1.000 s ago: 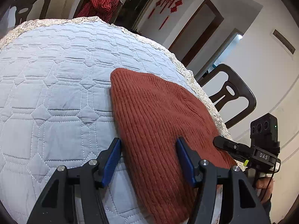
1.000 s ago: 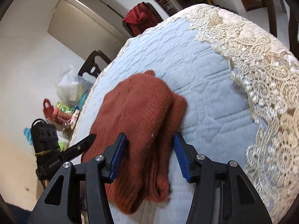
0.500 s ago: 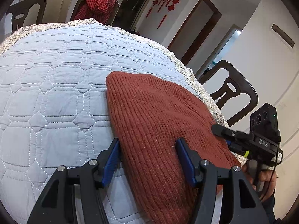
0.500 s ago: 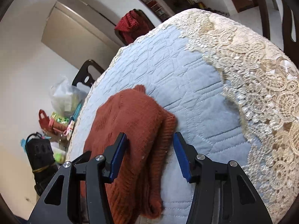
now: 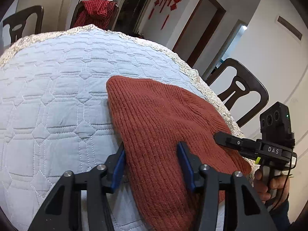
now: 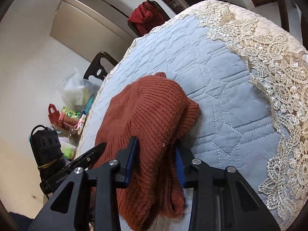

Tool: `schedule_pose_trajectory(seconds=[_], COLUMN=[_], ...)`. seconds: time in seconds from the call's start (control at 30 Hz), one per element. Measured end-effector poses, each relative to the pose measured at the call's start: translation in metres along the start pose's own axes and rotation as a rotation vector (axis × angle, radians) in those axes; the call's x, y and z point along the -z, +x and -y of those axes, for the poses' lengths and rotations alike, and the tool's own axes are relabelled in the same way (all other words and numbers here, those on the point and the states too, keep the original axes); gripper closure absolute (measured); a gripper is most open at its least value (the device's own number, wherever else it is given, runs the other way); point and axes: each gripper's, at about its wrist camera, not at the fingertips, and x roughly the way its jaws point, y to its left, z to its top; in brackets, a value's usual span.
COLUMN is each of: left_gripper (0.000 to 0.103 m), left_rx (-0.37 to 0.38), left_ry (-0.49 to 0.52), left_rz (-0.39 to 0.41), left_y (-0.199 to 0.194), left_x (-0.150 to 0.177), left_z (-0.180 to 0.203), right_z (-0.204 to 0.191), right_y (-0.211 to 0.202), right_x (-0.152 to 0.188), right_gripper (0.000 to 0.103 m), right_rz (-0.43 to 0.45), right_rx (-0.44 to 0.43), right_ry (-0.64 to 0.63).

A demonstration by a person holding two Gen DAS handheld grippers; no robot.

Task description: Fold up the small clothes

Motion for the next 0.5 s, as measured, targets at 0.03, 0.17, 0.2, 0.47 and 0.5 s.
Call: schedule_pose_trajectory(seconds=[0.03, 0.17, 0.2, 0.47, 0.5], left_gripper=[0.056, 0.067, 0.068, 0.069, 0.069], left_rx=[-0.008, -0.022, -0.018, -0.008, -0.012], left_ry=[0.008, 0.034, 0.037, 0.044, 0.037], left_rz=[0.003, 0.017, 0.021, 0.069, 0.072], left_y=[-0.001, -0.007, -0.009, -0.036, -0.039], left_x=[-0.001, -0.004, -0.005, -0.01, -0.011], left_z=[0.002, 0.007, 0.008, -0.002, -0.008], right_z=[-0.002, -0.011, -0.014, -0.053, -0.056], right_y=[0.0, -0.005, -0.007, -0.012, -0.009], right_x=[0.0, 0.001, 0.001, 0.001, 0.001], right_gripper=[0.072, 0.074, 0.074, 0.074, 0.074], right_rz=[0.002, 0.017, 0.023, 0.043, 0.039], right_rx=[0.0, -0.001, -0.007, -0.051, -0.057], right_ry=[-0.004, -0.025, -0.029, -0.11, -0.115])
